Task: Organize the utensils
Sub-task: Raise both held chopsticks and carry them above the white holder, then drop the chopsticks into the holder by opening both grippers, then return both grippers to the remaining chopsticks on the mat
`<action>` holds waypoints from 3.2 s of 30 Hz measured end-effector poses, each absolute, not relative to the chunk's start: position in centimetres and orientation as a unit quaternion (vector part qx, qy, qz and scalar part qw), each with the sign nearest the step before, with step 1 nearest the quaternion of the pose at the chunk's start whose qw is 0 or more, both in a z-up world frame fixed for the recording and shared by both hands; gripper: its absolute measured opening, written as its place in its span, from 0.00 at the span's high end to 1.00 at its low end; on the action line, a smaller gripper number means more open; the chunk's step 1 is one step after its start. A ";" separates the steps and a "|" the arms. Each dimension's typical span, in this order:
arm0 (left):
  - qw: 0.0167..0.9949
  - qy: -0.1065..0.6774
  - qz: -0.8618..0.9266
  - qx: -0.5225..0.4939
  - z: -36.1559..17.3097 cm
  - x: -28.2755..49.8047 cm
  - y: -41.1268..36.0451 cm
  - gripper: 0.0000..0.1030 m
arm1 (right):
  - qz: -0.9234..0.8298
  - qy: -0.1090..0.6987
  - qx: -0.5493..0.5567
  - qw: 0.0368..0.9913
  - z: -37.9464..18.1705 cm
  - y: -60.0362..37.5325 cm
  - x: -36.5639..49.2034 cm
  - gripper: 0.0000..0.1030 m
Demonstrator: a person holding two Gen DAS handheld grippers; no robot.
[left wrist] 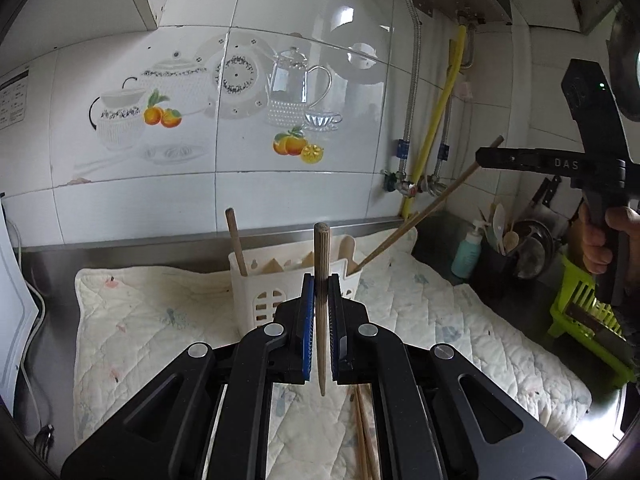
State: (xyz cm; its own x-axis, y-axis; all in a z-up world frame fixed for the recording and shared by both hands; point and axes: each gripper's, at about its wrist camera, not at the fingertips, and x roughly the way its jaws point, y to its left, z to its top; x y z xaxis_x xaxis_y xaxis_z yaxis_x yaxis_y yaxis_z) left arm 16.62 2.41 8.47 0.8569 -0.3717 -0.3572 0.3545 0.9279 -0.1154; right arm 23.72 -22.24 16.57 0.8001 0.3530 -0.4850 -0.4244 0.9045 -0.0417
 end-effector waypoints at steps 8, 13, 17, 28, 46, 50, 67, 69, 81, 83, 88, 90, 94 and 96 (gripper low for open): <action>0.972 0.143 -0.184 -0.015 13.2 18.5 2.2 0.95 | 0.202 0.290 -0.097 0.930 14.5 -19.7 29.2 0.94; 0.981 0.100 -0.166 -0.011 16.6 19.7 2.5 0.95 | 0.200 0.312 -0.096 0.924 12.2 -19.2 31.0 0.94; 0.987 0.073 -0.142 -0.004 18.2 21.3 2.4 0.95 | 0.200 0.320 -0.098 0.921 11.0 -19.2 31.7 0.94; 0.989 0.099 -0.107 -0.013 15.5 26.3 2.6 0.95 | 0.195 0.309 -0.100 0.925 10.6 -20.0 31.6 0.91; 0.987 0.097 -0.129 -0.006 15.6 19.9 3.2 0.72 | 0.203 0.255 -0.066 0.943 11.1 -21.6 22.9 0.78; 0.984 0.113 -0.140 0.009 13.8 15.9 3.0 0.68 | 0.213 0.256 -0.057 0.941 8.9 -21.7 18.7 0.78; 0.936 0.307 -0.174 -0.014 -3.6 6.1 3.8 0.69 | 0.182 0.357 -0.030 0.916 -6.5 -22.0 8.7 0.80; 0.929 0.324 -0.180 -0.020 -5.1 5.6 3.8 0.69 | 0.180 0.368 -0.022 0.912 -7.6 -22.2 8.3 0.80; 0.908 0.365 -0.204 -0.012 -9.5 4.6 1.2 0.83 | 0.158 0.375 -0.009 0.913 -9.1 -23.1 7.7 0.80; 0.907 0.369 -0.203 -0.007 -9.9 4.8 0.9 0.83 | 0.159 0.377 -0.003 0.912 -9.2 -23.1 7.8 0.80; 0.905 0.376 -0.200 -0.006 -10.6 5.4 0.7 0.83 | 0.161 0.381 0.000 0.911 -9.5 -23.0 7.8 0.80; 0.903 0.378 -0.201 -0.008 -10.8 5.5 0.6 0.83 | 0.161 0.380 0.000 0.911 -9.6 -22.9 7.8 0.80; 0.905 0.378 -0.194 0.000 -11.3 5.5 0.3 0.86 | 0.161 0.380 0.002 0.911 -9.6 -23.0 7.8 0.81; 0.906 0.378 -0.189 0.003 -11.3 5.6 0.3 0.89 | 0.161 0.381 0.003 0.910 -9.7 -23.0 7.8 0.81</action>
